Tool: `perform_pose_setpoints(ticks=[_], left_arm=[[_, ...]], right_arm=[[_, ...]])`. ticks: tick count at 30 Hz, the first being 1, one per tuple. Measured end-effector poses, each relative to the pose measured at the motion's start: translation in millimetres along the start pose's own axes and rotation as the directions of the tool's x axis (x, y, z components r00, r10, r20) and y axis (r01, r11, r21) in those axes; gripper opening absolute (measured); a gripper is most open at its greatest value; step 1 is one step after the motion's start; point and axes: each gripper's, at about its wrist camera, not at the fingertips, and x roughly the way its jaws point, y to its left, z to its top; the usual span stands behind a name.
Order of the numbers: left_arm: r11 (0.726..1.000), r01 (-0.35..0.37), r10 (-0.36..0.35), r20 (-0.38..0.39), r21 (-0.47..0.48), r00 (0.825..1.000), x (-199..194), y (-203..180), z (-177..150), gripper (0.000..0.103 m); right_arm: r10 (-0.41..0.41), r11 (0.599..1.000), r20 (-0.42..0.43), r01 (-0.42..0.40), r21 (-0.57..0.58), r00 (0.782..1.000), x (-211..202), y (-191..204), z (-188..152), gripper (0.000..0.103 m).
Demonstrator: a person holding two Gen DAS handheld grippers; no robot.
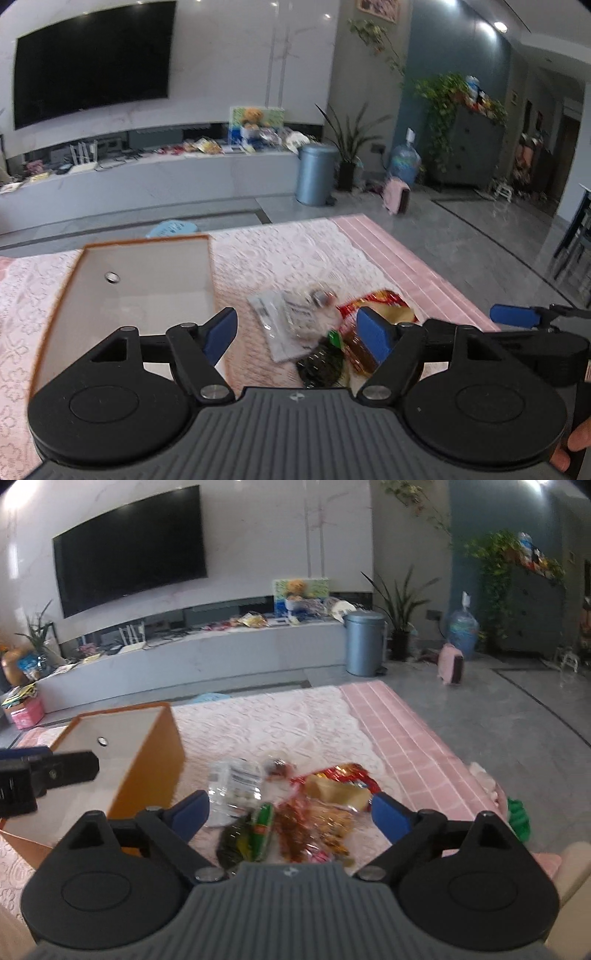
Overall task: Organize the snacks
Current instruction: 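Move both tools back over the snack pile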
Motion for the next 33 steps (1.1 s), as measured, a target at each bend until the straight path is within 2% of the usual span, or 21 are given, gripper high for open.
perform_pose_setpoints(ticks=[9, 14, 21, 26, 33], left_arm=[[0.999, 0.029, -0.026, -0.096, 0.026, 0.995, 33, -18, -17, 0.086], [0.999, 0.027, -0.021, -0.134, 0.042, 0.991, 50, -22, -19, 0.086], [0.999, 0.022, -0.014, -0.183, 0.042, 0.983, 71, -19, -25, 0.086], [0.999, 0.029, -0.018, -0.216, 0.046, 0.976, 88, -17, -27, 0.086], [0.996, 0.07, -0.053, -0.288, 0.051, 0.956, 114, -22, -29, 0.081]], right_arm=[[-0.022, 0.997, -0.062, 0.026, 0.072, 0.998, 31, -31, -15, 0.092], [-0.05, 0.997, -0.093, 0.055, 0.051, 0.994, 52, -32, -25, 0.092], [-0.027, 0.995, -0.14, 0.04, 0.091, 0.99, 79, -42, -36, 0.091], [-0.005, 0.985, -0.191, 0.038, 0.168, 0.982, 100, -54, -41, 0.083], [0.037, 0.973, -0.194, 0.009, 0.229, 0.98, 119, -62, -40, 0.073]])
